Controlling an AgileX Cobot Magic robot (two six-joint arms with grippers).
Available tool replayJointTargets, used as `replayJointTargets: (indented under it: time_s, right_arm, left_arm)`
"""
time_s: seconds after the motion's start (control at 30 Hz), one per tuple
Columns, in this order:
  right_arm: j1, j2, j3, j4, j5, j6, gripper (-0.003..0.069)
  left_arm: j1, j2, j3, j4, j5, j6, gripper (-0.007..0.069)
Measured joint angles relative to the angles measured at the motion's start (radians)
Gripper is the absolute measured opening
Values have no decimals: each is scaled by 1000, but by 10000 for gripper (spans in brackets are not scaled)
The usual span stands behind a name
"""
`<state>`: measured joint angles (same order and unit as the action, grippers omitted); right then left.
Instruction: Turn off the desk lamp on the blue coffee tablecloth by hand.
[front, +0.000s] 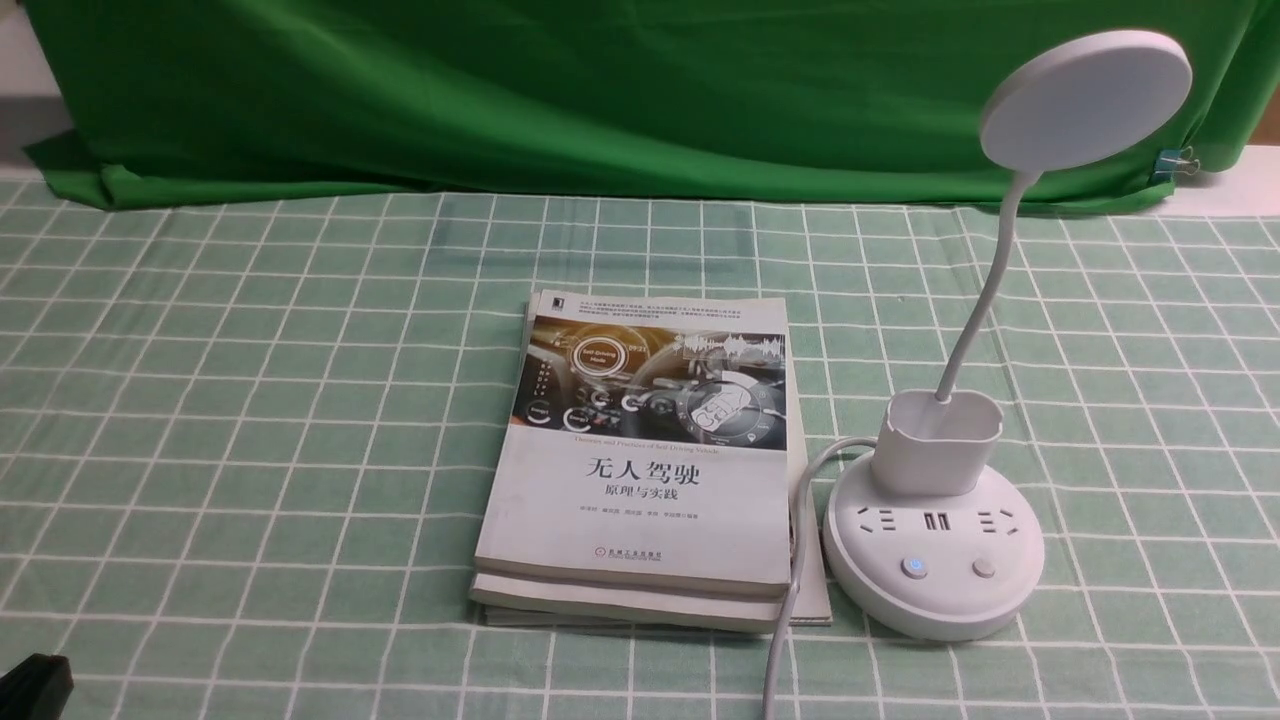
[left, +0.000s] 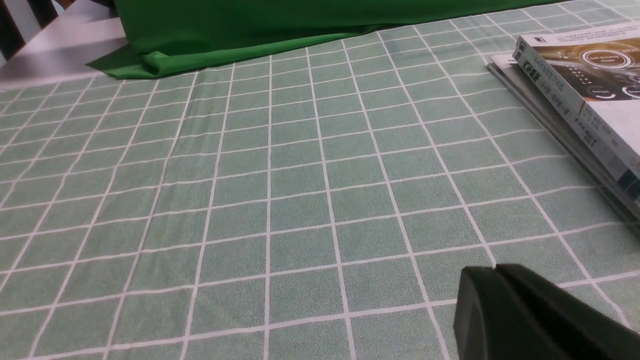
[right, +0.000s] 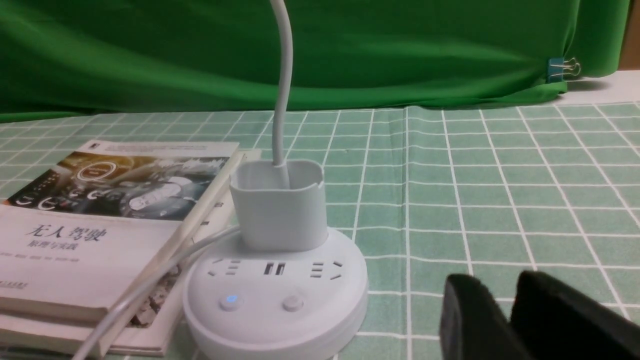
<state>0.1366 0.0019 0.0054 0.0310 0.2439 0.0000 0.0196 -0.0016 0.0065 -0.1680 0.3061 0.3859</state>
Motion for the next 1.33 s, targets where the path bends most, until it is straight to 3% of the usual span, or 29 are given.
replayJointTargets:
  time_s: [1.33]
  right_arm:
    - [0,0,0,0,0,0,231]
  left_arm:
    - [0,0,0,0,0,0,0]
